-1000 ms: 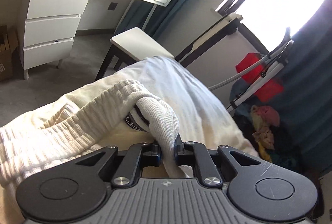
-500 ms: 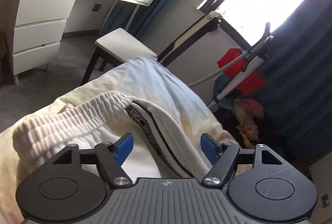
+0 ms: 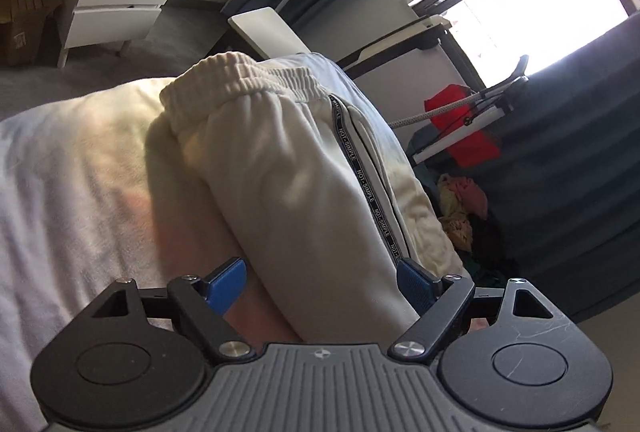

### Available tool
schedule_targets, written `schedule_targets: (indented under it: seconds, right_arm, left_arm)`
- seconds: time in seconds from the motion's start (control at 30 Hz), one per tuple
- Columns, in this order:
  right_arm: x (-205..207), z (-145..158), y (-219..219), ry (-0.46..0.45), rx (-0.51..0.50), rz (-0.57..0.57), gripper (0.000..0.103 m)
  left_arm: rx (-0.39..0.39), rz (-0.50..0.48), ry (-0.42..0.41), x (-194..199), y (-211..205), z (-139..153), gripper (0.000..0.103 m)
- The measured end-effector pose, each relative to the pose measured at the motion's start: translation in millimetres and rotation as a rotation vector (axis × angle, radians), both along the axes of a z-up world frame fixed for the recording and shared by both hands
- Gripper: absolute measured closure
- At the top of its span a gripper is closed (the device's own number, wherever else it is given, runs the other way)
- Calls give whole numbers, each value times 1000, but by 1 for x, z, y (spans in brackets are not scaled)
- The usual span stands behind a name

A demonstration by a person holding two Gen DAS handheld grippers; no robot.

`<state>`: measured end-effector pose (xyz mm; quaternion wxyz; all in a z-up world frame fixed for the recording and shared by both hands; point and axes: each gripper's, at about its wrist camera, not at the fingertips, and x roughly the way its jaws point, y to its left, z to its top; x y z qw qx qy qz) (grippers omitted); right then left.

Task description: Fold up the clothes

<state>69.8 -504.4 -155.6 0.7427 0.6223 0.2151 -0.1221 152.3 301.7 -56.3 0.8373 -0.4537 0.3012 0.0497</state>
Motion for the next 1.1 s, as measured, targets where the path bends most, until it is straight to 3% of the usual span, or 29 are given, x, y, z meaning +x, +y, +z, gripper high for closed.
schedule_targets:
  seconds: [0.17, 0.37, 0.43, 0.47, 0.5, 0.6, 0.67, 0.83, 0.97, 1.1]
  right_arm:
    - [20, -14, 9, -54, 18, 24, 25]
    - [59, -29, 8, -60, -84, -117, 29]
    - [69, -26, 6, -54, -154, -175, 43]
    - [74, -25, 5, -34, -192, -193, 61]
    - [77, -24, 3, -19, -221, -208, 82]
    - [76, -27, -3, -25, -227, -216, 91]
    - [67, -19, -3, -48, -227, -210, 92]
    - [23, 8, -1, -81, -207, -190, 92]
    - [-18, 17, 3, -34, -132, -200, 93]
    - [-57, 24, -3, 24, -48, -184, 94]
  left_arm:
    - [-76, 86, 14, 24, 4, -31, 20]
    - [-2, 207, -12, 63, 7, -40, 27]
    - [7, 236, 4, 71, 6, -36, 46]
    - [17, 250, 18, 73, 6, -34, 56]
    - [25, 263, 33, 75, 7, -31, 73]
    - [3, 296, 58, 72, 13, -17, 88]
    - [-22, 302, 43, 65, 20, -1, 90]
    - [21, 244, -34, 42, 25, 53, 91]
    - [53, 196, -60, 1, 38, 86, 91]
    - [114, 148, -26, -58, 57, 103, 91]
